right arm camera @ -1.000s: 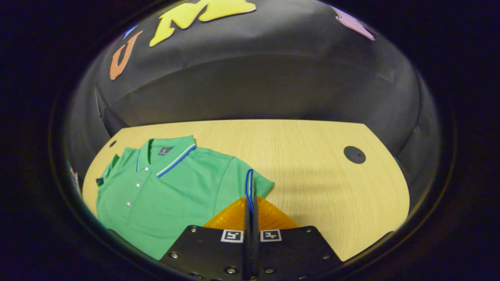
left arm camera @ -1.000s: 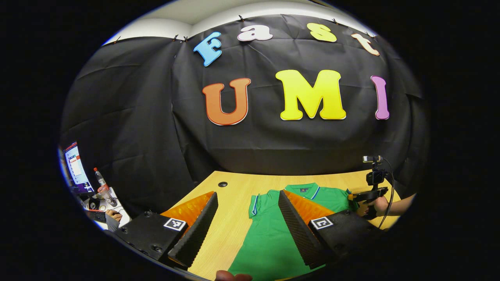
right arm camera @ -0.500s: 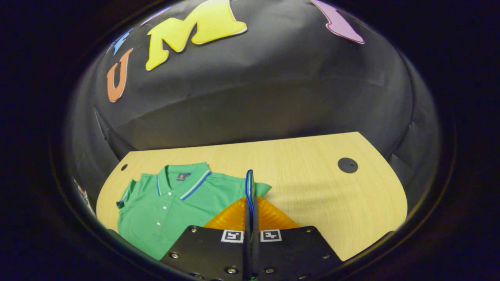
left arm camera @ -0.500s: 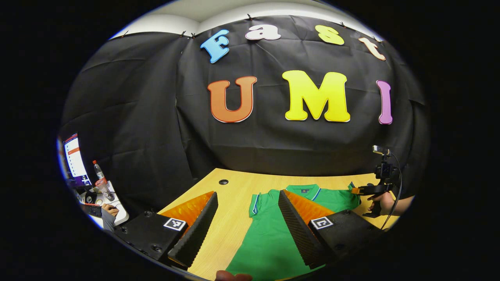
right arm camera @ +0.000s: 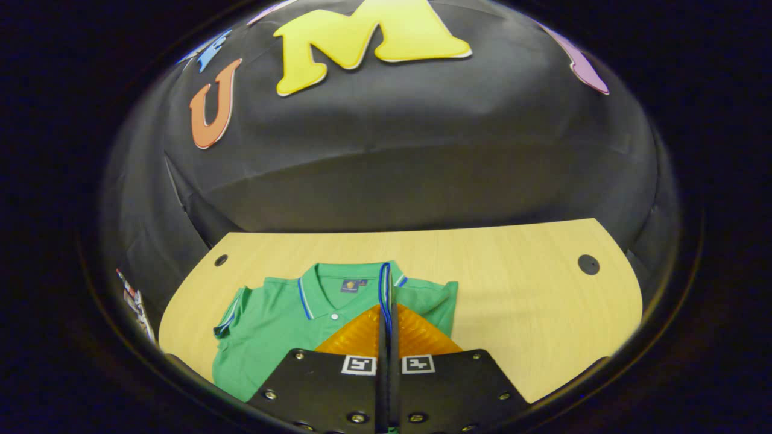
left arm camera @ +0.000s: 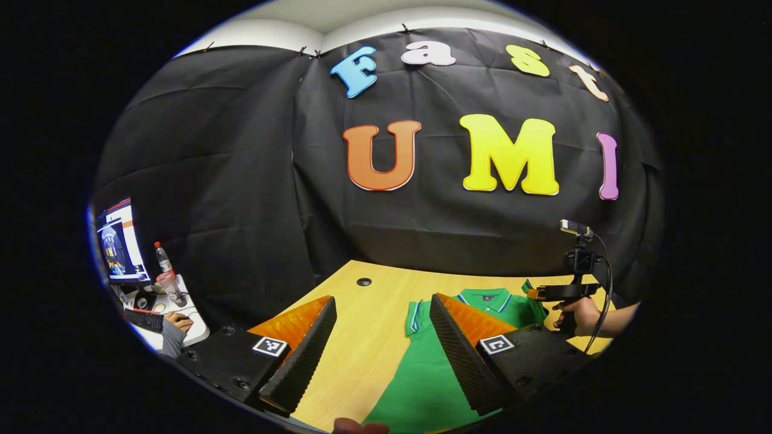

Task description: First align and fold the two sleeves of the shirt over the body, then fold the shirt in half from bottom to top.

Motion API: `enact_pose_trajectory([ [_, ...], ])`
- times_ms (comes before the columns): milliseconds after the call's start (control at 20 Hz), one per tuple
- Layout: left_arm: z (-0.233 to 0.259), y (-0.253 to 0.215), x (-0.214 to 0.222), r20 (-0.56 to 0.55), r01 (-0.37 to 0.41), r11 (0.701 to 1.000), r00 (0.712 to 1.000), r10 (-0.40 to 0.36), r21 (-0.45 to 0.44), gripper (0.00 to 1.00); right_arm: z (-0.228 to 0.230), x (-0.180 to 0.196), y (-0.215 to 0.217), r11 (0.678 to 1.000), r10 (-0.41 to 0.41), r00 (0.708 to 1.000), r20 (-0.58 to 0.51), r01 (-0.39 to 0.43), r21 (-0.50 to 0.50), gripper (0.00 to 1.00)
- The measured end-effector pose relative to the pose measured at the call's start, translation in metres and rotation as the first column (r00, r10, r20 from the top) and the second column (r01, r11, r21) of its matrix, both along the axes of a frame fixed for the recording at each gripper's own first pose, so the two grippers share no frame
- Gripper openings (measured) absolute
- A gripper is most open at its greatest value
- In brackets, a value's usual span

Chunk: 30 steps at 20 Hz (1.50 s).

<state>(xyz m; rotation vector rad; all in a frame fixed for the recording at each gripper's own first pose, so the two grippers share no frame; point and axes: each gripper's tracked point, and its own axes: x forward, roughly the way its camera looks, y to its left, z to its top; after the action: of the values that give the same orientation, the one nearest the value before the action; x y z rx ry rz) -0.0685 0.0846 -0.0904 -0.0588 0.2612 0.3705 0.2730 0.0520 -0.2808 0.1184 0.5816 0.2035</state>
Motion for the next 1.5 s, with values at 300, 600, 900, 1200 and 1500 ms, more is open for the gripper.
enact_pose_trajectory([
  [300,-0.005,0.031,-0.002,0.003,-0.014,0.999,1.000,0.014,-0.033,1.00,-0.014,-0.007,0.046,1.000,0.008,0.997,-0.081,-0.006,0.023,0.15],
  [600,-0.007,0.048,0.017,0.038,0.055,0.997,0.998,-0.053,-0.059,1.00,0.044,-0.035,0.038,1.000,-0.017,1.000,0.018,0.017,-0.002,0.60],
  [900,-0.011,0.030,0.057,0.075,0.226,0.972,0.972,-0.221,-0.062,1.00,0.120,-0.096,0.004,0.996,-0.084,0.986,0.145,0.089,-0.026,0.93],
  [1200,-0.033,0.012,0.096,0.083,0.340,0.938,0.939,-0.334,-0.071,1.00,0.177,-0.160,-0.024,0.992,-0.092,0.968,0.235,0.108,-0.058,0.93],
  [1500,-0.080,-0.003,0.134,0.028,0.405,0.911,0.914,-0.404,-0.078,1.00,0.211,-0.204,-0.052,0.984,-0.112,0.946,0.303,0.149,-0.099,0.93],
])
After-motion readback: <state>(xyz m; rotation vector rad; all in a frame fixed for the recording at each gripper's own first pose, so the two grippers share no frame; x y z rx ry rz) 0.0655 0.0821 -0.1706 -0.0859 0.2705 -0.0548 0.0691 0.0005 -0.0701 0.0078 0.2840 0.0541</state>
